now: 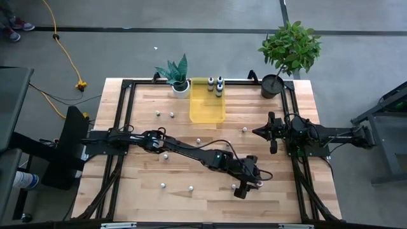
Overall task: Pick & Place food coloring
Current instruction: Put the large pink food coloring bottle into the yellow bin
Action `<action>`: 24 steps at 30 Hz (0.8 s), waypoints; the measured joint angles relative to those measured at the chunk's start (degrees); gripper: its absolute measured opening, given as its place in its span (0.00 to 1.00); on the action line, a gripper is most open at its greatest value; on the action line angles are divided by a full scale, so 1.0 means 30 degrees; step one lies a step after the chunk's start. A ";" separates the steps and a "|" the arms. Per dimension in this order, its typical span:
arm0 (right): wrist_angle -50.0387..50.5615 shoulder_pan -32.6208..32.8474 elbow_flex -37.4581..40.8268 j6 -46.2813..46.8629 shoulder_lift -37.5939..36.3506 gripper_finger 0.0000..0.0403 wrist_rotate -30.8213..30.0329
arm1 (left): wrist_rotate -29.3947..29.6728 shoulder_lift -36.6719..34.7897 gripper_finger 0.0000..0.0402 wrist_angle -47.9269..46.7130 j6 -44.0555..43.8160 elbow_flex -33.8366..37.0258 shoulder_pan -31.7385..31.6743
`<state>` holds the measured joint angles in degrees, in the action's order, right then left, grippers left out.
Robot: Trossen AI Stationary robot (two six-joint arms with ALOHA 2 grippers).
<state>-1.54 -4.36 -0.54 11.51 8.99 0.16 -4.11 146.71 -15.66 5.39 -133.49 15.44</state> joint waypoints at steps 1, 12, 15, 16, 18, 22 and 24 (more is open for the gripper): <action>0.0000 0.0000 0.0001 0.0000 0.0000 0.00 0.0001 | 0.0014 0.0000 0.51 -0.0023 0.0000 0.0000 0.0007; 0.0000 0.0000 0.0000 -0.0007 0.0000 0.00 0.0007 | 0.0070 0.0328 0.52 0.0682 -0.0379 -0.0007 0.0022; 0.0006 0.0001 0.0000 0.0000 0.0000 0.00 0.0007 | 0.0256 0.0313 0.51 0.0592 -0.0386 -0.0015 0.0022; 0.0007 0.0004 0.0004 0.0000 0.0000 0.00 0.0000 | 0.0292 0.0313 0.51 0.0553 -0.0386 -0.0007 0.0022; 0.0007 0.0001 0.0006 -0.0007 0.0000 0.00 0.0000 | 0.0281 0.0313 0.51 0.0600 -0.0386 -0.0007 0.0022; 0.0007 0.0000 0.0000 -0.0006 0.0000 0.00 0.0006 | 0.0303 0.0683 0.51 0.0879 -0.0602 -0.0023 0.0109; 0.0007 0.0000 0.0005 -0.0002 0.0000 0.00 0.0005 | 0.0360 0.0765 0.51 0.0839 -0.0817 0.0015 0.0124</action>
<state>-1.52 -4.36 -0.52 11.50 8.99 0.18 -3.03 149.01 -13.14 2.94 -133.45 15.81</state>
